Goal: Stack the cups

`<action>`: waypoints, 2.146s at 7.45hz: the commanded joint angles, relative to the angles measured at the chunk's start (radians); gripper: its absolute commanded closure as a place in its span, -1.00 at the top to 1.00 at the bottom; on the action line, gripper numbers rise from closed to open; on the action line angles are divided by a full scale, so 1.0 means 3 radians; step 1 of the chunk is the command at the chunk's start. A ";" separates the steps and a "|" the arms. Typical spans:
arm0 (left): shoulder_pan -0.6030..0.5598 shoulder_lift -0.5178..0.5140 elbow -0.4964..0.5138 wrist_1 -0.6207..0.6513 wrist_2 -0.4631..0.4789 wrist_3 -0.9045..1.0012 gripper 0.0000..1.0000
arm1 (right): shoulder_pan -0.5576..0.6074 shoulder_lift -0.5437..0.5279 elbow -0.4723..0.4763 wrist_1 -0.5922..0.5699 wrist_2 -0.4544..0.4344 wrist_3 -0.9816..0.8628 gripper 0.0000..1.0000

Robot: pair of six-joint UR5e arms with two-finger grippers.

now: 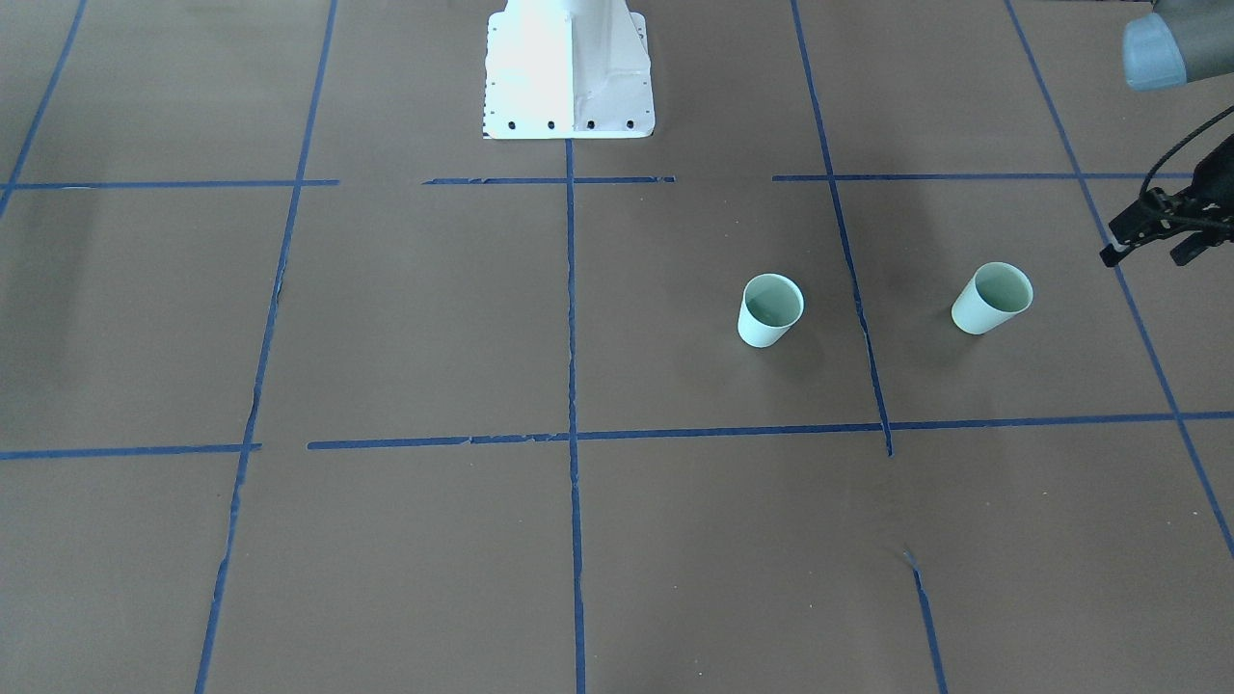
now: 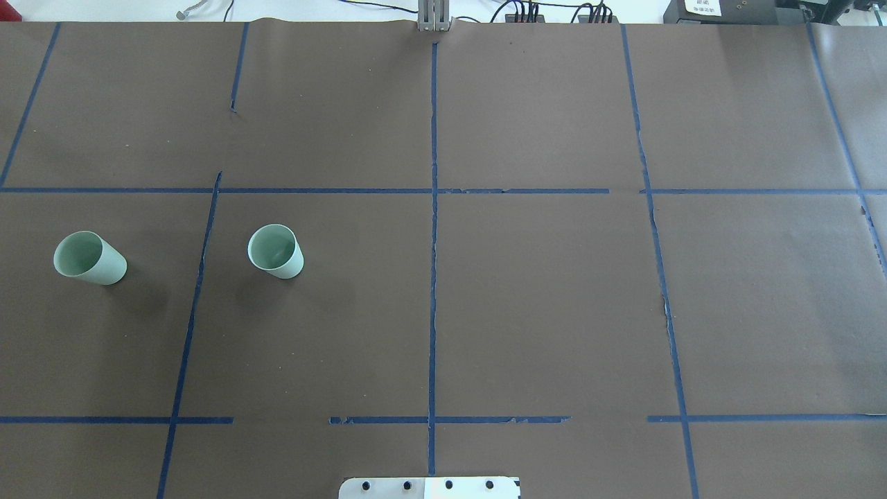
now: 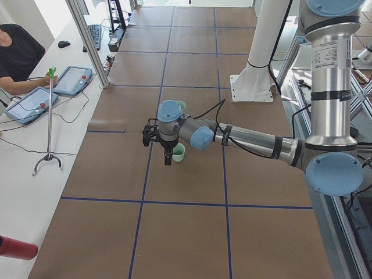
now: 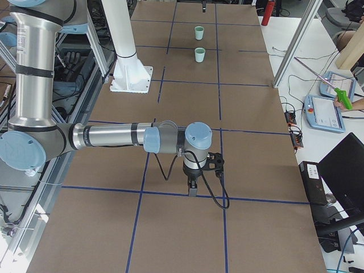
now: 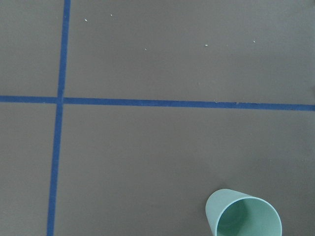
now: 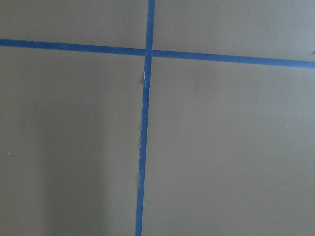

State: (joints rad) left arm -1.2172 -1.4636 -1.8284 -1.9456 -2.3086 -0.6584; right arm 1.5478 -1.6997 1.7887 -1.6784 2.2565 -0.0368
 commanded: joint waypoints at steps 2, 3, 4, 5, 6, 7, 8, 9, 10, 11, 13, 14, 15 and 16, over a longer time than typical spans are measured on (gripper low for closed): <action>0.0422 0.0052 0.0321 -0.0637 0.0169 -0.0592 1.00 | 0.0000 0.0000 0.0000 -0.0004 0.0000 0.0000 1.00; 0.0533 0.0026 0.0352 -0.0643 0.0174 -0.0653 1.00 | 0.0000 0.0000 0.0000 0.0001 0.0000 0.0000 1.00; 0.0610 -0.0085 0.0418 -0.0643 0.0174 -0.0734 1.00 | 0.0000 0.0000 0.0000 -0.0004 0.0000 0.0000 1.00; 0.0626 -0.0137 0.0454 -0.0643 0.0169 -0.0761 1.00 | 0.0000 0.0000 0.0000 0.0001 0.0000 0.0000 1.00; 0.0692 -0.0143 0.0470 -0.0648 0.0174 -0.0761 1.00 | 0.0000 0.0000 0.0000 0.0001 0.0000 0.0000 1.00; 0.0713 -0.0143 0.0485 -0.0648 0.0189 -0.0756 1.00 | 0.0000 0.0000 0.0000 -0.0004 0.0000 0.0000 1.00; 0.0754 -0.0153 0.0536 -0.0653 0.0204 -0.0756 0.96 | 0.0000 0.0000 0.0000 0.0001 0.0000 0.0000 1.00; 0.0775 -0.0178 0.0567 -0.0658 0.0280 -0.0766 0.70 | 0.0000 0.0000 0.0000 -0.0004 0.0000 0.0000 1.00; 0.0775 -0.0183 0.0562 -0.0658 0.0281 -0.0761 0.03 | 0.0000 0.0000 0.0000 -0.0005 0.0000 0.0000 1.00; 0.0775 -0.0183 0.0552 -0.0658 0.0286 -0.0766 -0.67 | 0.0000 0.0000 0.0000 0.0001 0.0000 0.0000 1.00; 0.0770 -0.0183 0.0496 -0.0668 0.0281 -0.0944 -1.00 | 0.0000 0.0000 0.0000 0.0001 0.0000 0.0000 1.00; 0.0754 -0.0173 0.0435 -0.0694 0.0281 -0.1001 -1.00 | 0.0000 0.0000 0.0005 0.0001 0.0000 0.0000 1.00; 0.0719 -0.0097 0.0146 -0.0648 0.0251 -0.0991 -1.00 | 0.0000 0.0000 0.0000 -0.0004 0.0000 0.0000 1.00; 0.0703 0.0020 -0.0115 -0.0471 0.0220 -0.0976 -1.00 | 0.0000 0.0000 0.0000 -0.0005 0.0000 0.0000 1.00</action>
State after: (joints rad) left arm -0.9985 -1.4930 -1.7703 -2.1317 -2.2323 -0.9516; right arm 1.5478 -1.6996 1.7890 -1.6791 2.2565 -0.0368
